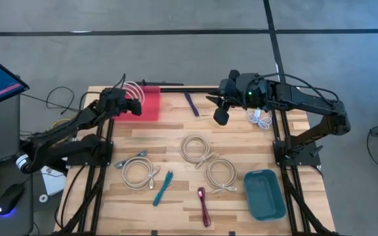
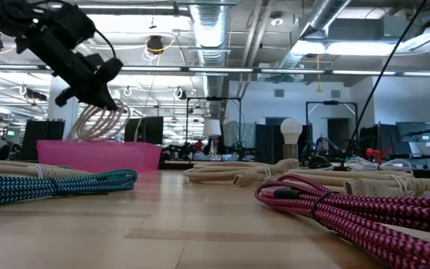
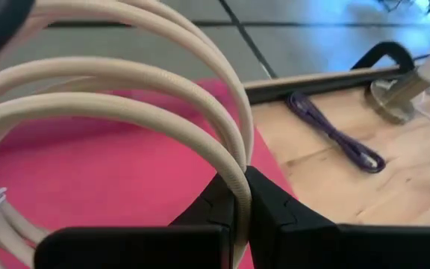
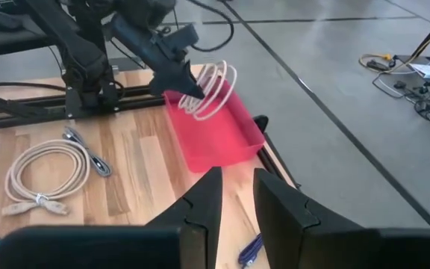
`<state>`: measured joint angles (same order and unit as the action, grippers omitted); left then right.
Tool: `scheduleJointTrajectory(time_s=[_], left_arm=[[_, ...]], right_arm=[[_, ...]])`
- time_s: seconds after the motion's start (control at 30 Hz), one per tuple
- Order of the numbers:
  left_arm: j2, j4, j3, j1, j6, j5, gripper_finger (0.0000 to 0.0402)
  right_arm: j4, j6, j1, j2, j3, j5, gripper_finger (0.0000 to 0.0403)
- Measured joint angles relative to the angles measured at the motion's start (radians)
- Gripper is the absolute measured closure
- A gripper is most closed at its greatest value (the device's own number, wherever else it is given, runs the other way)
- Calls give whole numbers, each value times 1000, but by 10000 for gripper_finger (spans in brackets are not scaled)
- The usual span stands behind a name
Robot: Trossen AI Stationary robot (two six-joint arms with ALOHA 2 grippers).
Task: Pick & Place USB Port
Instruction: Put the brown USB cable into the red bin
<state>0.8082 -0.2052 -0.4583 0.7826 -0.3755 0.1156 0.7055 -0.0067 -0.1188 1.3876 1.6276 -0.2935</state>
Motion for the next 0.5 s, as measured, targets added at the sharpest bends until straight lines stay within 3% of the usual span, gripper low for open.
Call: scheduleJointTrajectory(time_s=[0.5], left_arm=[[243,57,0,0,-26,-56,388]], right_arm=[[0,0,0,1,0,0,333]])
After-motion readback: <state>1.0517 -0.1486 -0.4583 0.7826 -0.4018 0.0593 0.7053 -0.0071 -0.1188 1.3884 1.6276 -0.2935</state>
